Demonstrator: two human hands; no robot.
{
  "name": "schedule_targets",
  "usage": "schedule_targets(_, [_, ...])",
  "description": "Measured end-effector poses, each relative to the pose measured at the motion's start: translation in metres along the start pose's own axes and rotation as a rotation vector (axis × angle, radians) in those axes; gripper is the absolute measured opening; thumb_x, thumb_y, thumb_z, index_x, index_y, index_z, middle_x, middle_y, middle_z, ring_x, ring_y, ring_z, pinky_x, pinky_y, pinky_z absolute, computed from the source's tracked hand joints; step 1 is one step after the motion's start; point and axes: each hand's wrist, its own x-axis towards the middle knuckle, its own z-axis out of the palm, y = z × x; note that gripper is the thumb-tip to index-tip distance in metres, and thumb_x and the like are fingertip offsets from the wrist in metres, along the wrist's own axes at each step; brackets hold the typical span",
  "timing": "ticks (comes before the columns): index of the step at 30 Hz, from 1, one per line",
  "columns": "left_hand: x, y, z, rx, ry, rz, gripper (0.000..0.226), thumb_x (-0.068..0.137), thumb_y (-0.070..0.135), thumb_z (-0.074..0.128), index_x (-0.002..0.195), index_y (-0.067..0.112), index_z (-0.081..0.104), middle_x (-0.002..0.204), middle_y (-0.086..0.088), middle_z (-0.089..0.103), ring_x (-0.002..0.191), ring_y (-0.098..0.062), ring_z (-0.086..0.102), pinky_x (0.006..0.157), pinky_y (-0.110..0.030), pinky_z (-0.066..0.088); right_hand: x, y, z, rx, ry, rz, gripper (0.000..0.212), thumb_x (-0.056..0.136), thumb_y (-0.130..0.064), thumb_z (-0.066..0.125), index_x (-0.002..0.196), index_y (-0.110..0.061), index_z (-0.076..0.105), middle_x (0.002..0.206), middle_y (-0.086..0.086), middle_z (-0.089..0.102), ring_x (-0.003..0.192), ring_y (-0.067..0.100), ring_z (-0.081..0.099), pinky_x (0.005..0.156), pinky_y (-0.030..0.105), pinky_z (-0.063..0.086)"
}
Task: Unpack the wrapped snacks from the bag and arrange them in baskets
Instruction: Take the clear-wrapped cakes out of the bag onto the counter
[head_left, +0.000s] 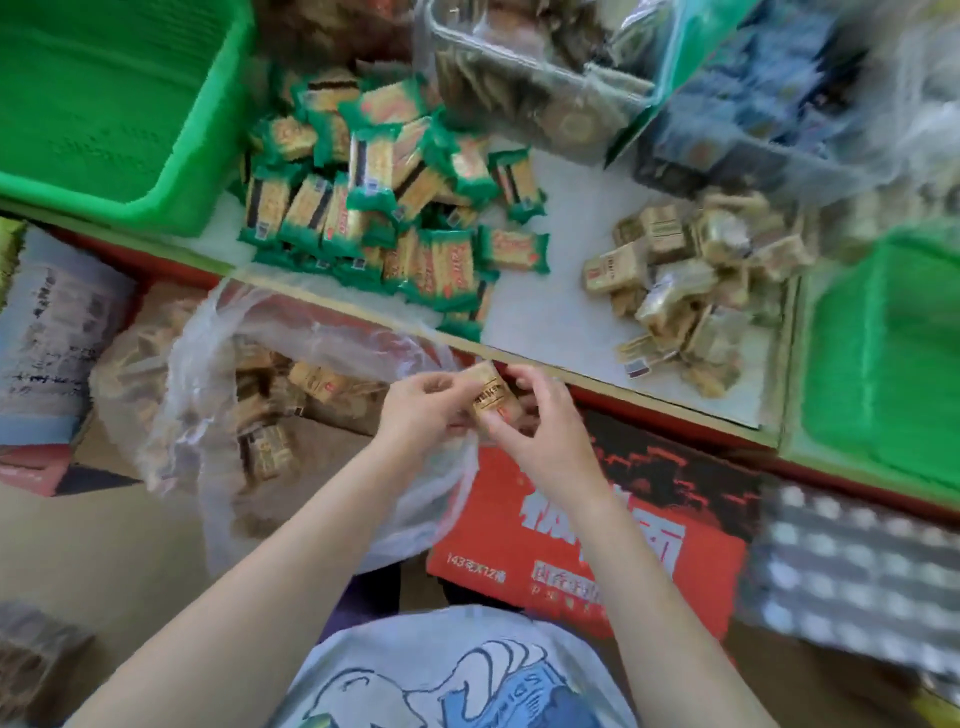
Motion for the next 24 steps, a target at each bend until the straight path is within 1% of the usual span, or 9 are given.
schedule_targets(3, [0.008,0.022,0.075,0.043,-0.071,0.008,0.026,0.094,0.026,0.069,0.097,0.001,0.073,0.087,-0.014,0.074,0.074,-0.027,0.073,0.061,-0.03,0.06,-0.003,0.025,-0.053,-0.132,0.077,-0.045,0.057,0.086,-0.029,0.074,0.136,-0.028,0.048,0.123,-0.008,0.056,0.11,0.009,0.054,0.086,0.022,0.043])
schedule_targets(4, [0.011,0.028,0.099,0.022,-0.103,-0.02,0.026,0.098,0.029,0.063,0.097,0.005,0.072,0.089,-0.012,0.074,0.074,-0.024,0.072,0.061,-0.03,0.06,-0.002,0.036,-0.072,-0.143,0.129,-0.012,0.054,0.087,-0.027,0.073,0.135,-0.026,0.048,0.121,-0.006,0.058,0.108,0.012,0.056,0.084,0.026,0.044])
schedule_targets(6, [0.021,0.03,0.137,0.073,-0.094,-0.017,0.025,0.101,0.034,0.053,0.106,0.014,0.069,0.105,-0.008,0.072,0.093,-0.023,0.07,0.08,-0.035,0.057,0.002,0.058,-0.112,-0.09,0.271,0.103,0.047,0.089,-0.027,0.071,0.131,-0.024,0.049,0.11,-0.004,0.064,0.096,0.015,0.061,0.077,0.029,0.046])
schedule_targets(10, [0.044,0.0,0.159,0.962,0.042,0.332,0.049,0.102,0.041,0.047,0.147,0.021,0.047,0.152,-0.002,0.044,0.142,-0.02,0.038,0.118,-0.04,0.023,0.023,0.094,-0.172,-0.037,0.74,0.248,0.037,0.091,-0.024,0.068,0.121,-0.013,0.049,0.114,0.005,0.059,0.086,0.016,0.058,0.063,0.021,0.038])
schedule_targets(12, [0.053,-0.017,0.156,1.158,0.036,0.351,0.056,0.103,0.046,0.039,0.154,0.022,0.035,0.164,-0.002,0.026,0.153,-0.018,0.016,0.123,-0.047,0.003,0.038,0.111,-0.187,-0.008,0.858,0.292,0.036,0.094,-0.024,0.066,0.12,-0.008,0.048,0.125,0.012,0.051,0.088,0.017,0.055,0.07,0.023,0.045])
schedule_targets(16, [0.059,-0.041,0.143,1.374,-0.032,0.387,0.061,0.104,0.051,0.029,0.159,0.024,0.023,0.168,0.003,0.013,0.155,-0.015,-0.002,0.124,-0.046,-0.006,0.06,0.141,-0.196,-0.091,0.596,0.4,0.045,0.097,-0.033,0.059,0.135,-0.011,0.047,0.142,0.015,0.037,0.114,0.028,0.054,0.092,0.03,0.043])
schedule_targets(19, [0.059,-0.041,0.137,1.37,-0.057,0.418,0.061,0.105,0.051,0.029,0.159,0.025,0.021,0.168,0.004,0.013,0.155,-0.014,-0.001,0.124,-0.045,-0.006,0.056,0.144,-0.188,-0.183,0.54,0.44,0.052,0.097,-0.033,0.054,0.145,-0.015,0.043,0.157,0.017,0.027,0.142,0.032,0.034,0.114,0.041,0.032])
schedule_targets(22, [0.052,-0.039,0.132,1.234,-0.098,0.449,0.059,0.105,0.048,0.033,0.158,0.022,0.026,0.167,0.001,0.017,0.155,-0.015,0.001,0.125,-0.043,0.0,0.039,0.122,-0.164,-0.22,0.677,0.323,0.051,0.093,-0.025,0.055,0.141,-0.008,0.048,0.151,0.016,0.037,0.139,0.031,0.036,0.116,0.044,0.031])
schedule_targets(24, [0.04,-0.04,0.113,1.121,-0.052,0.512,0.059,0.105,0.044,0.039,0.157,0.02,0.028,0.167,0.0,0.017,0.155,-0.016,0.003,0.126,-0.042,0.006,0.03,0.096,-0.132,-0.142,0.635,0.206,0.039,0.094,-0.019,0.054,0.132,-0.008,0.055,0.141,0.009,0.047,0.13,0.024,0.044,0.11,0.039,0.038])
